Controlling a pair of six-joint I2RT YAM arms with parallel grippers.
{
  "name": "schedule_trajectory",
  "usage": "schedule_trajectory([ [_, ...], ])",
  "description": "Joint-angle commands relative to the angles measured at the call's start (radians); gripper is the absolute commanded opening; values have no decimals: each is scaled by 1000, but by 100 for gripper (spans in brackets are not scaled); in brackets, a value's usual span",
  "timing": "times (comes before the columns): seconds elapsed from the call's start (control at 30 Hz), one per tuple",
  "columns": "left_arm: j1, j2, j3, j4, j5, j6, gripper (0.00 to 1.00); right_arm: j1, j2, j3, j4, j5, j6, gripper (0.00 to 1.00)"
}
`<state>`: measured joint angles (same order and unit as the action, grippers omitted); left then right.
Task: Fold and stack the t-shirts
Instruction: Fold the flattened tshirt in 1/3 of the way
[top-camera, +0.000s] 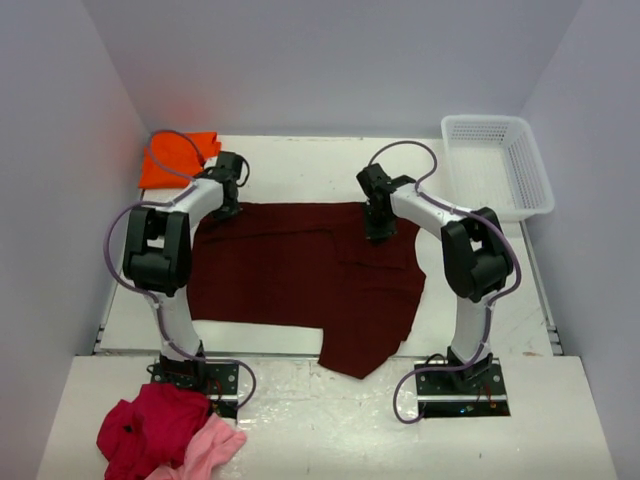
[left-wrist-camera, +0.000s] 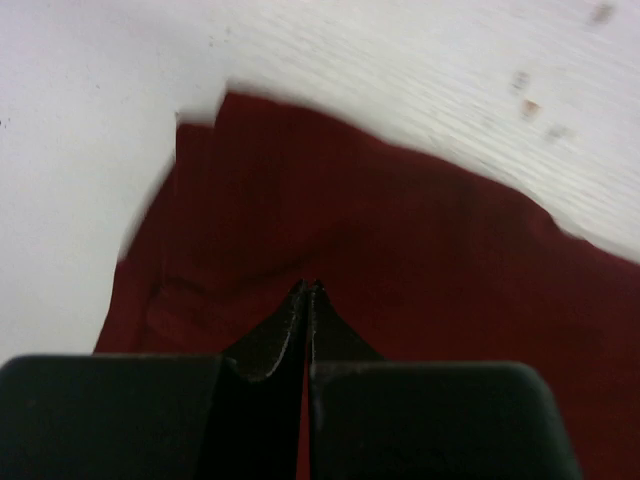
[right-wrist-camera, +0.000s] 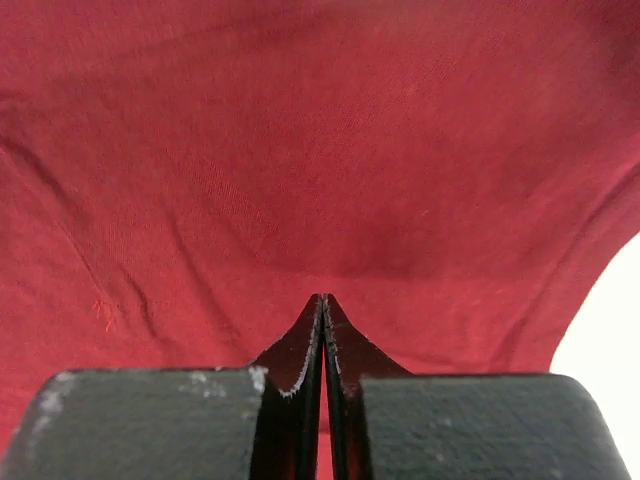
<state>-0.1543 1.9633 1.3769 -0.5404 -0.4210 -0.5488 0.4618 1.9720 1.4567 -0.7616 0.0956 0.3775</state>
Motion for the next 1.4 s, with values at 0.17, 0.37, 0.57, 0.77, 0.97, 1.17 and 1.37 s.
schedule_trajectory([
  [0.17, -134, -221, -102, -50, -107, -65, 0, 3, -50, -82, 58, -115, 86, 0],
  [0.37, -139, -205, -144, -61, -139, -91, 0, 9, -33, -98, 48, -111, 109, 0],
  [0.57, -143, -136, -177, -27, -81, -82, 0, 11, -18, -93, 33, -100, 115, 0],
  [0.77, -143, -44, -141, -24, -93, -77, 0, 11, 25, -55, 5, -105, 118, 0],
  [0.97, -143, 37, -82, -26, -70, -79, 0, 11, 71, 1, -22, -108, 115, 0],
  [1.17, -143, 71, -32, -33, -58, -77, 0, 0, 129, 80, -62, -100, 116, 0],
  [1.37, -143, 89, -22, -30, -44, -79, 0, -28, 156, 145, -85, -111, 133, 0],
])
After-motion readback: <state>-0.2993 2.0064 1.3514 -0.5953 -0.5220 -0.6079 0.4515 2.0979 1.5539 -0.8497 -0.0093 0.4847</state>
